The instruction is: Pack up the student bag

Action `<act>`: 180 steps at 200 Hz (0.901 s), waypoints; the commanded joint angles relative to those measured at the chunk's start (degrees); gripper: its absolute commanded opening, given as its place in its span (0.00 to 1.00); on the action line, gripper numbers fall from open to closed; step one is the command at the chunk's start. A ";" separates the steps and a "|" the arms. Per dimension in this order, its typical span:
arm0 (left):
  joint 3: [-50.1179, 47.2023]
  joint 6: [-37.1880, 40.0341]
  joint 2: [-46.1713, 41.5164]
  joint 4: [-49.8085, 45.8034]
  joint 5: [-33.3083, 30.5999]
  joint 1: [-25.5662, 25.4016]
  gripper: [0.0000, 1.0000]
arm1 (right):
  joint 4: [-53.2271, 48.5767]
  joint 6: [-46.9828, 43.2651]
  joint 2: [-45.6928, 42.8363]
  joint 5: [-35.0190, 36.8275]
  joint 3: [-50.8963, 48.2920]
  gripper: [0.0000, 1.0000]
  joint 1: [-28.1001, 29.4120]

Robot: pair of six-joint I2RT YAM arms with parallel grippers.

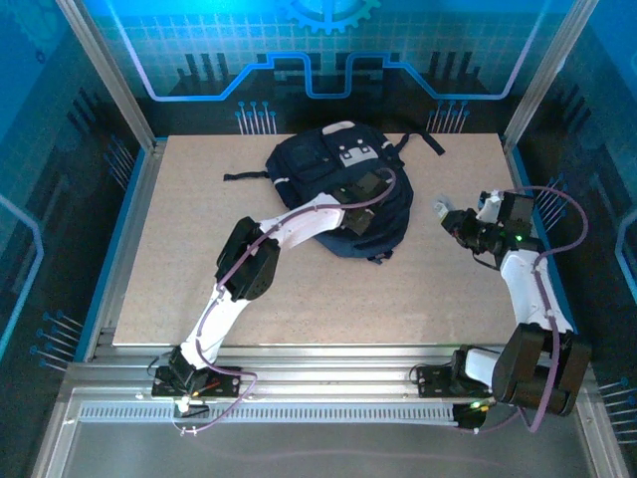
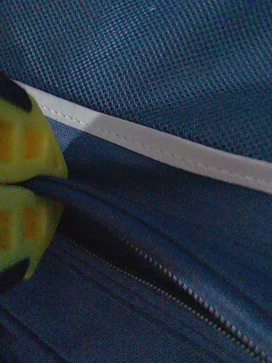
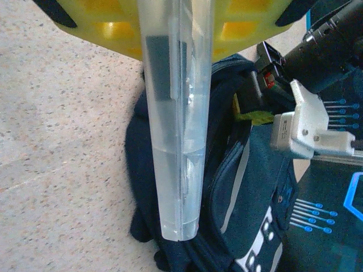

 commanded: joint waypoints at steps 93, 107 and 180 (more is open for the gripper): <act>1.89 -15.38 -14.88 -2.18 24.82 7.14 0.00 | 15.40 9.19 11.77 -1.12 4.84 0.08 19.30; 2.29 -15.62 -15.09 -2.22 25.32 7.22 0.00 | 17.85 10.28 14.88 -1.22 6.87 0.08 20.84; 3.13 -20.23 -16.06 -0.50 28.41 8.05 0.00 | 27.91 17.34 33.23 -1.89 19.42 0.10 29.50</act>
